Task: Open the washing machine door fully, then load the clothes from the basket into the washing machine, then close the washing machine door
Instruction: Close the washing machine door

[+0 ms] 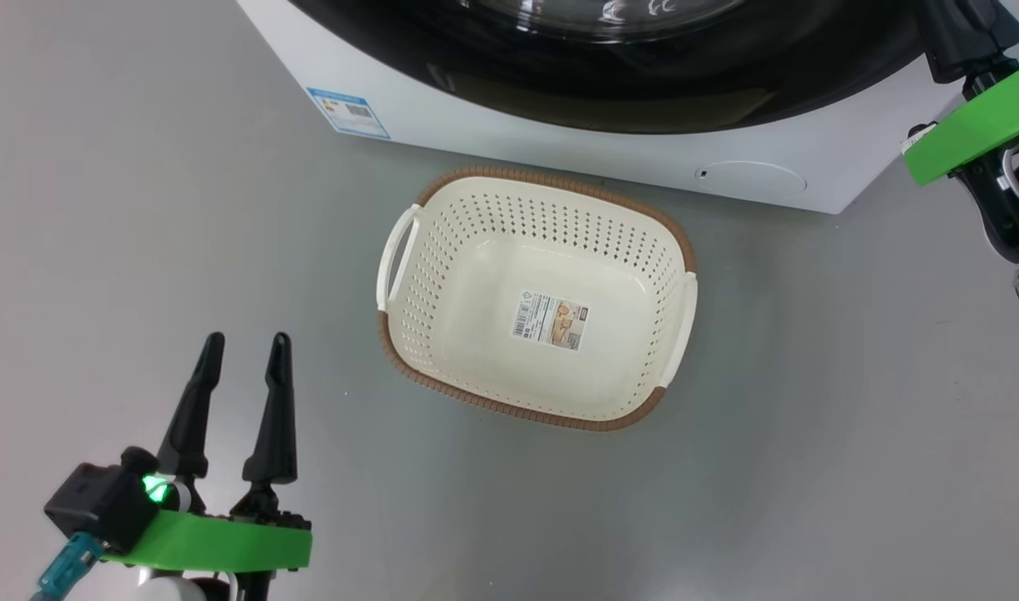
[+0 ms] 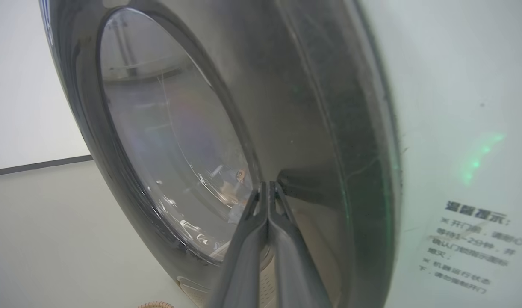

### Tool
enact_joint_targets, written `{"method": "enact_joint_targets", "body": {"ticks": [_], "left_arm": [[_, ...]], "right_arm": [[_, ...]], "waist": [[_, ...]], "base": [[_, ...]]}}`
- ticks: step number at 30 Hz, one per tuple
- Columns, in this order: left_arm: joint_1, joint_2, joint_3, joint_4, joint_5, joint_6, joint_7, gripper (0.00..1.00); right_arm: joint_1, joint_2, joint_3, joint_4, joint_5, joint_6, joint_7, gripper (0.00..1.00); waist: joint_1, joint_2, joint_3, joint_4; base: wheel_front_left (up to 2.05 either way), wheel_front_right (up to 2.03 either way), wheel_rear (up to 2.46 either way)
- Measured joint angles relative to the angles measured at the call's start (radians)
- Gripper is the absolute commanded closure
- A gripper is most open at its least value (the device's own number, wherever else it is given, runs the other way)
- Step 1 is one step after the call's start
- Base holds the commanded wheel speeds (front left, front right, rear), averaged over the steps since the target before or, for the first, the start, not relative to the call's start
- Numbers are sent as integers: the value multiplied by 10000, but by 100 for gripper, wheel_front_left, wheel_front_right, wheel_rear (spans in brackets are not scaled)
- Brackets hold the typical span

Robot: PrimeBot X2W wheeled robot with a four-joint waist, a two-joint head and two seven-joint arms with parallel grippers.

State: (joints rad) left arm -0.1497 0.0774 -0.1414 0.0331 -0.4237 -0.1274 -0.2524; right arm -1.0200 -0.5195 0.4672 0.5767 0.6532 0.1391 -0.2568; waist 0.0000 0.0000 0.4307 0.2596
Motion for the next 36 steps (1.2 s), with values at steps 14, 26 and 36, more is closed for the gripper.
{"method": "enact_joint_targets", "body": {"ticks": [14, 26, 36], "left_arm": [[99, 184, -19, 132, 75, 0, 0, 0], [576, 458, 84, 228, 176, -2, 0, 0], [1086, 495, 313, 280, 178, -2, 0, 0]], "right_arm": [[1291, 199, -226, -623, 0, -54, -2, 0], [2939, 527, -667, -1722, -274, -56, -4, 0], [4637, 1187, -1187, -2462, -332, -59, -2, 0]], "waist": [[0, 0, -752, -309], [0, 0, -1702, -933], [0, 0, -2450, -1814]], "base": [[0, 0, 0], [0, 0, 0], [0, 0, 0]]}}
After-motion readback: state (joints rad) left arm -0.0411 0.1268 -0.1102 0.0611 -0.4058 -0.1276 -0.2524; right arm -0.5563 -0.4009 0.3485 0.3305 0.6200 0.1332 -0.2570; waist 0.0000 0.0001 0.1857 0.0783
